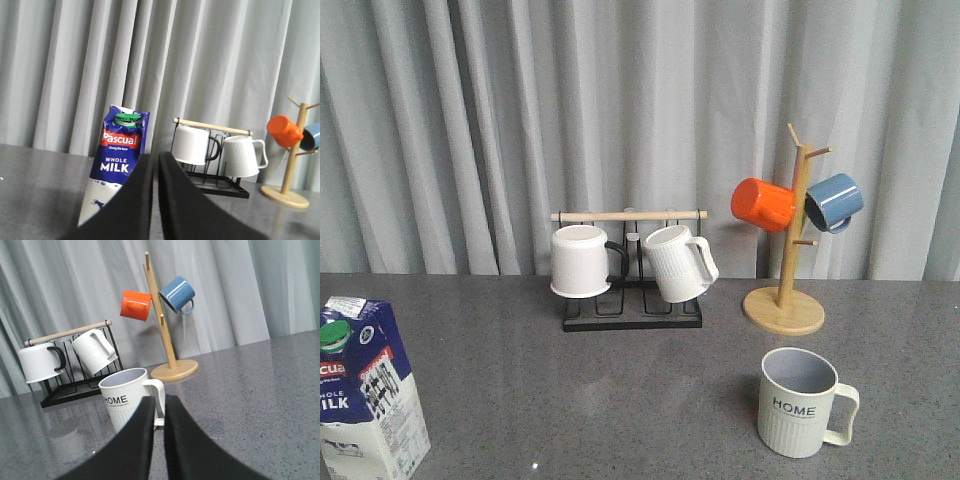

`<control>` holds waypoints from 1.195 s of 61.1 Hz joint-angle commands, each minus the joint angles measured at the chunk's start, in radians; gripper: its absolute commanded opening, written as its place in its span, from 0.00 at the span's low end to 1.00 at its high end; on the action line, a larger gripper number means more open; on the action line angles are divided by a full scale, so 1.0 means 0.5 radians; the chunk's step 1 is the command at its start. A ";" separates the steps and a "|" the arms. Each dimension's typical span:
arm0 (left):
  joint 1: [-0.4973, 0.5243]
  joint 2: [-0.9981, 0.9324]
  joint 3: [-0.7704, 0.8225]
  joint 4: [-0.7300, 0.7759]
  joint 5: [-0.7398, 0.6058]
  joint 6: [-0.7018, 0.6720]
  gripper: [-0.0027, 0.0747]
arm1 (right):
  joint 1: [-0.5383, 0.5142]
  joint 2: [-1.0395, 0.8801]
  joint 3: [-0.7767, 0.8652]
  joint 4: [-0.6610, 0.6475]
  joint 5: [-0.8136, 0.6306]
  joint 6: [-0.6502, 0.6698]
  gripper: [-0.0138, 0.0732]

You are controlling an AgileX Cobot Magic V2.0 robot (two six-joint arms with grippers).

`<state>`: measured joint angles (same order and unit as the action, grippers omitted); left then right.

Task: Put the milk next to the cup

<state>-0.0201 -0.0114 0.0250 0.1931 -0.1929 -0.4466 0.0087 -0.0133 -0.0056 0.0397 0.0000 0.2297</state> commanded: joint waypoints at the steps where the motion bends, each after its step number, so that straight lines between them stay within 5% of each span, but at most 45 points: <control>1: -0.004 -0.026 -0.026 -0.020 -0.061 -0.157 0.15 | -0.015 -0.011 -0.168 -0.002 -0.085 0.000 0.40; 9: -0.004 -0.026 -0.065 -0.020 0.087 -0.310 0.31 | -0.015 -0.011 -0.218 0.001 -0.072 0.002 0.65; 16: -0.004 -0.026 -0.062 -0.026 0.114 -0.376 0.43 | -0.015 -0.011 -0.218 0.003 -0.208 0.002 0.74; 22: -0.004 -0.026 -0.071 -0.043 0.029 -0.540 0.46 | -0.015 -0.004 -0.257 0.092 -0.357 0.078 0.74; 30: -0.004 -0.021 -0.240 0.055 0.127 -0.608 0.46 | -0.013 0.159 -0.585 0.038 0.157 0.033 0.73; 38: -0.004 0.066 -0.562 0.260 0.536 -0.604 0.46 | -0.012 0.540 -1.033 -0.012 0.545 -0.170 0.73; 55: -0.004 0.669 -1.132 0.243 1.186 -0.269 0.46 | -0.012 1.442 -1.736 0.097 0.881 -0.435 0.72; 73: -0.004 0.912 -1.225 0.243 1.199 -0.174 0.46 | -0.010 1.992 -1.715 0.459 1.032 -0.723 0.72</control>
<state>-0.0201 0.4249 -0.5542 0.3106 0.4668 -0.5361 0.0087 0.9363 -0.8526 0.2047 0.5796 -0.0633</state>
